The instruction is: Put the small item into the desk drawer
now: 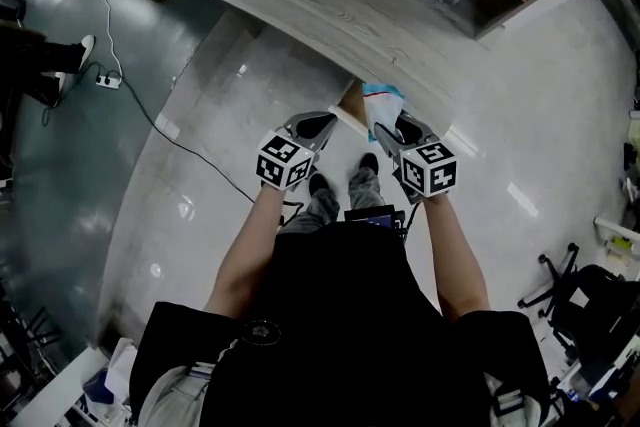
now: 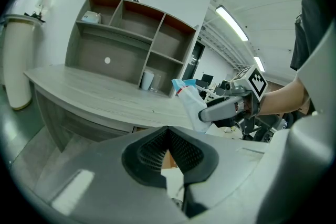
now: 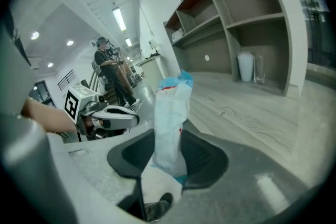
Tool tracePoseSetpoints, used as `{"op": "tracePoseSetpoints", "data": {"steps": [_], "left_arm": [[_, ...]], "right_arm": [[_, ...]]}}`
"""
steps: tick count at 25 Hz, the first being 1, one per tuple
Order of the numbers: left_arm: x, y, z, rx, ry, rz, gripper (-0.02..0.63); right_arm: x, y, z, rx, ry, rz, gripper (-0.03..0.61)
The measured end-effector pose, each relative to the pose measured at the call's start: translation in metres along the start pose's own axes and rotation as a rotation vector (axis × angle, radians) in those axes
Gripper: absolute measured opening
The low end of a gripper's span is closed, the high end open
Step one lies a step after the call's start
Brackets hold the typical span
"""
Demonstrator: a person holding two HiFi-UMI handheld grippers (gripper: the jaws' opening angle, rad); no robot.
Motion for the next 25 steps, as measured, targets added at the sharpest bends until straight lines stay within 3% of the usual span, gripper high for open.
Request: {"op": "tracePoseSetpoints", "data": {"steps": [25], "left_arm": [[-0.034,0.037,-0.032,0.037,0.001,-0.040,0.001]], "right_arm": [[-0.081,0.048,0.028,0.139,0.000,-0.228,0.161]]}}
Point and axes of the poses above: the fingertips, and each gripper's own axes: x backward along the fingers, z to its right, y out of its underside, the point moved 8 cm from there along x, backward along the fingers, and after that the axes turned 7 degrees about x, right-handed, at the moved point
